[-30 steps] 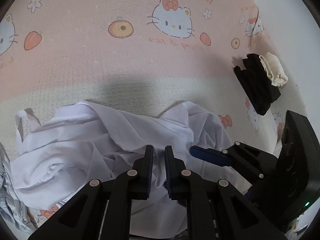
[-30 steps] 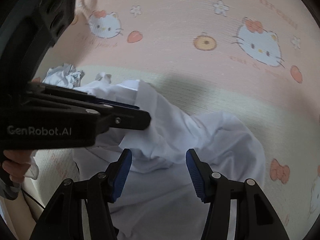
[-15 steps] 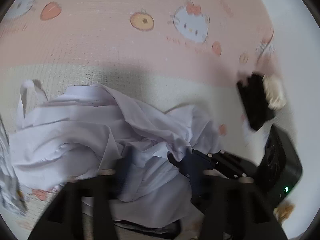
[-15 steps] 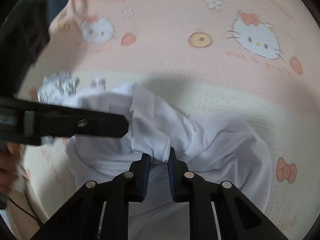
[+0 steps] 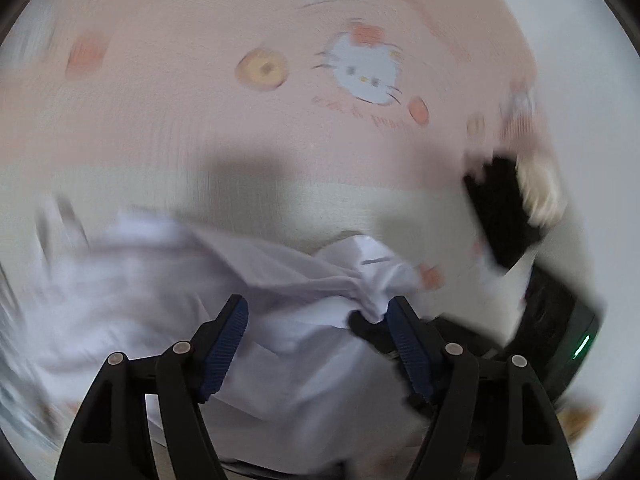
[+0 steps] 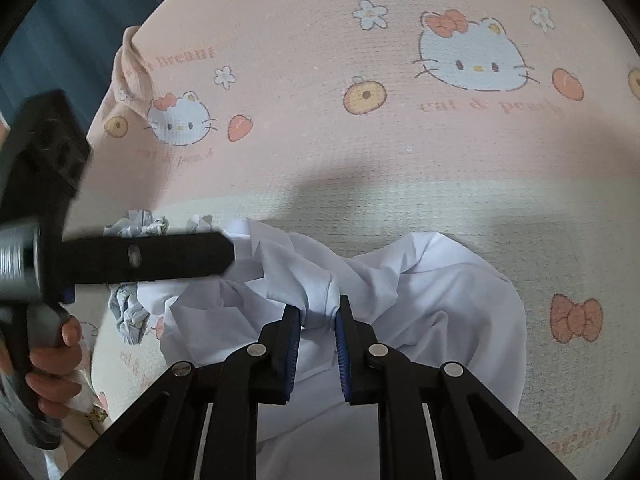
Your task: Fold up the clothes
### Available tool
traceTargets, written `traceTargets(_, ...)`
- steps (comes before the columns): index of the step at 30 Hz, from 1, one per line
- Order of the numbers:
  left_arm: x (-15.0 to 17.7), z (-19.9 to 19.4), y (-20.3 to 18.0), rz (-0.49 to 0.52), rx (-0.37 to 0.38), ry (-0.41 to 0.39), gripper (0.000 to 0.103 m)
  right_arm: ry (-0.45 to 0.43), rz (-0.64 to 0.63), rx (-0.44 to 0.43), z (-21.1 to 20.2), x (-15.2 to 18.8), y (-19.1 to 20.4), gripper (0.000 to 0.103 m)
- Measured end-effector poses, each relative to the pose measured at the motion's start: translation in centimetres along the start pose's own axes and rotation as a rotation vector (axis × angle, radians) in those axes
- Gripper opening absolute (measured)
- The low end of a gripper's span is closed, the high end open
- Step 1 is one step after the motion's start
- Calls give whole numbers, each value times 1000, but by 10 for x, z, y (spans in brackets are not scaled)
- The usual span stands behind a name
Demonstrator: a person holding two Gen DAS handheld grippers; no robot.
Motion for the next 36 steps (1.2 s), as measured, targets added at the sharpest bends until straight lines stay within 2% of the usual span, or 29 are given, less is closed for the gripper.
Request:
traceTargets(4, 9, 0, -20, 310, -75, -39, 70, -14, 61, -16, -3, -3, -9, 15)
traceTargets(7, 16, 7, -19, 384, -96, -22, 70, -37, 108, -34, -6, -8, -16, 15)
traceTargets(10, 17, 20, -10, 363, -132, 0, 70, -47, 150, -50, -9, -11, -23, 15)
traceTargets(14, 21, 40, -7, 313, -95, 59, 70, -44, 185, -62, -8, -12, -28, 15)
traceTargets(16, 23, 50, -8, 314, -93, 79, 65, -41, 175, -60, -6, -12, -27, 15)
traceTargets(17, 25, 54, -8, 317, -98, 90, 46, -39, 171, -59, -5, -12, -26, 15)
traceTargets(18, 27, 56, -7, 310, -110, 100, 23, -38, 166, -58, -4, -12, -25, 15)
traceTargets(19, 26, 60, -3, 293, -124, 107, 16, -37, 160, -52, -4, -12, -25, 15)
traceTargets(21, 23, 65, 3, 240, -125, 114, 10, -36, 147, -40, -2, -11, -24, 16)
traceTargets(22, 20, 65, 6, 210, -116, 112, 8, -31, 140, -35, -2, -10, -24, 16)
traceTargets(24, 14, 60, 10, 160, -97, 94, 7, -20, 126, -25, 0, -8, -24, 26)
traceTargets(25, 12, 56, 11, 156, -96, 84, 7, -18, 120, -13, 0, -7, -24, 40)
traceTargets(26, 10, 53, 11, 157, -97, 75, 7, -22, 113, -8, -2, -6, -24, 47)
traceTargets(30, 7, 40, 8, 182, -108, 41, 7, -68, 60, -50, -12, -8, -10, 48)
traceTargets(32, 8, 36, 6, 181, -91, 33, 7, -85, 17, -46, -14, -8, -2, 53)
traceTargets(36, 8, 37, 6, 195, -96, 34, 7, -63, -44, -8, -2, -6, 4, 54)
Point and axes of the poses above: each gripper's, at about its wrist camera, not at the fingertips, and z roughly the way its jaws point, y to its left, x to its underside, the point moved 7 cm from there along z, roughly the way its jaws point, and after that the axes turned 6 degrees about -y, right-handed, at the moved point
